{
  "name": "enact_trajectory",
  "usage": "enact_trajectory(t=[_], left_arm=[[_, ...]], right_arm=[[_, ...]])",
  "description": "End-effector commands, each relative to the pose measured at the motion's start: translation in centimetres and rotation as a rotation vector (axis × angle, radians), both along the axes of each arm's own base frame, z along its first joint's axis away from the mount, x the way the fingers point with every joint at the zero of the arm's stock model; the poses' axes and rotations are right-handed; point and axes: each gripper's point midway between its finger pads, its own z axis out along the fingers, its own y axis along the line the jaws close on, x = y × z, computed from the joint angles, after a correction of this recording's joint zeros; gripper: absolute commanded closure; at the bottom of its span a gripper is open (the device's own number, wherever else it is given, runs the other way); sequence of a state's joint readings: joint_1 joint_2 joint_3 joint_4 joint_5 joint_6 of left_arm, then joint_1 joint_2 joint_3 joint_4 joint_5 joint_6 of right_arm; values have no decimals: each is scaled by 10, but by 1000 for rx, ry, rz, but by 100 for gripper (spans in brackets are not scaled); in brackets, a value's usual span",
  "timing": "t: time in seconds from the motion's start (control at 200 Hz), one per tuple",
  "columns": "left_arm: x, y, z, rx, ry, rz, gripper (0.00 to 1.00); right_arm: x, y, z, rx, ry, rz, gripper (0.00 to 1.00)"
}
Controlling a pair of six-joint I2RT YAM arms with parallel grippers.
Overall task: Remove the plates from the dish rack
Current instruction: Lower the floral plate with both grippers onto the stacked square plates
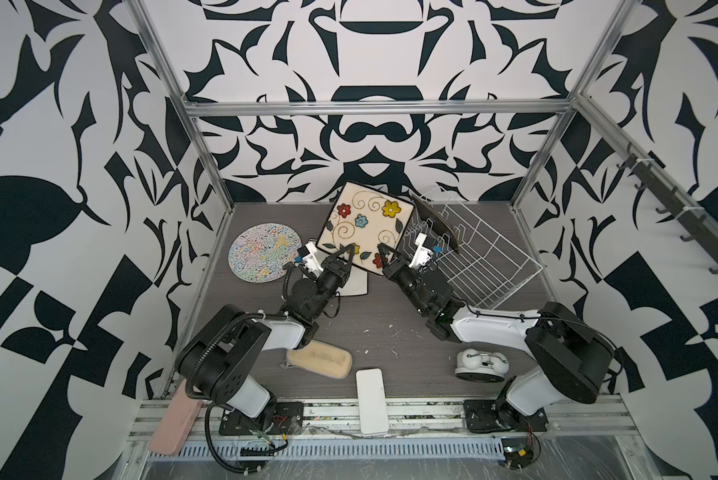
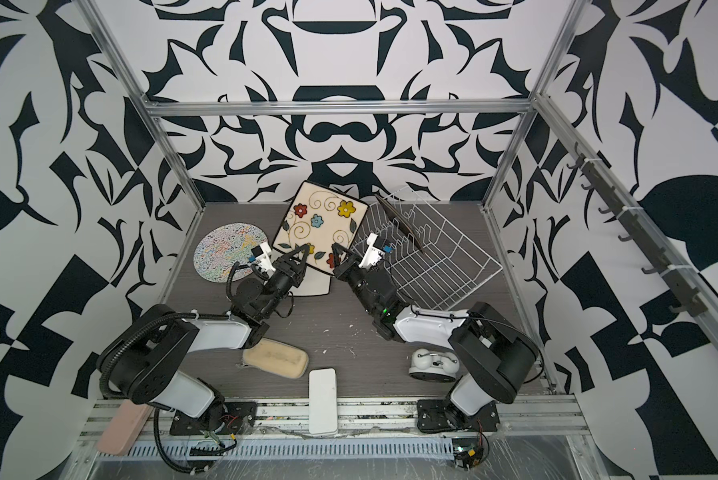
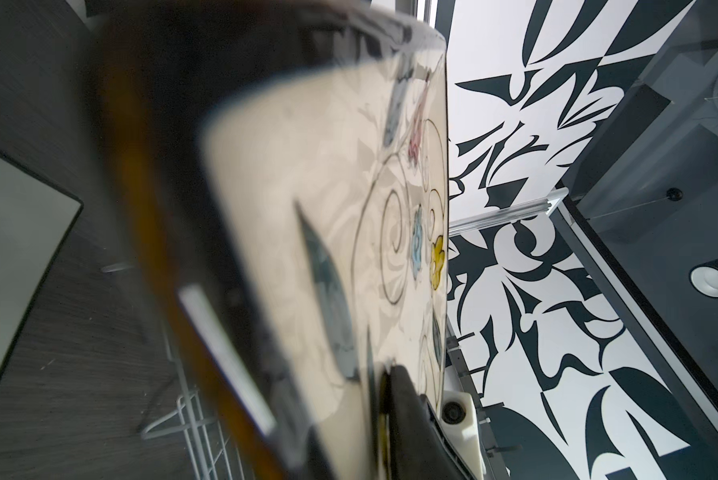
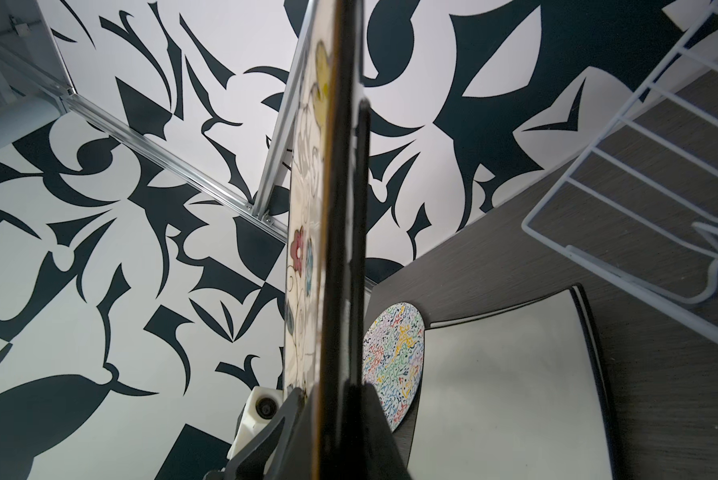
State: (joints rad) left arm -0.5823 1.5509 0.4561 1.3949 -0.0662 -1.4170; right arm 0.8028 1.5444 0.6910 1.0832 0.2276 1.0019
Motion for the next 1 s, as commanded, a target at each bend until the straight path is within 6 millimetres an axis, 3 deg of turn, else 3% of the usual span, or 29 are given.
enact_trajectory(t=[0.0,0.27,0.475,0.71,0.845,0.99], left_arm=[[0,4,16,-11,-56,19,89],[-1,6,15,-14,-51,26,100],[-2,12,15,-16,-50,46,100],[-2,21,9,-23,-30,70,100],[-3,26,8,-27,-23,83,100],[-5,31,10,-33,-26,93,100]], right_arm=[[-24,-18,125,299,-304,24,100],[-28,-14,126,286,-314,55,100],[-28,-13,124,268,-297,62,89],[-26,-14,116,228,-250,59,62],[-26,-19,114,217,-245,53,39],[-26,-23,110,201,-229,40,24]])
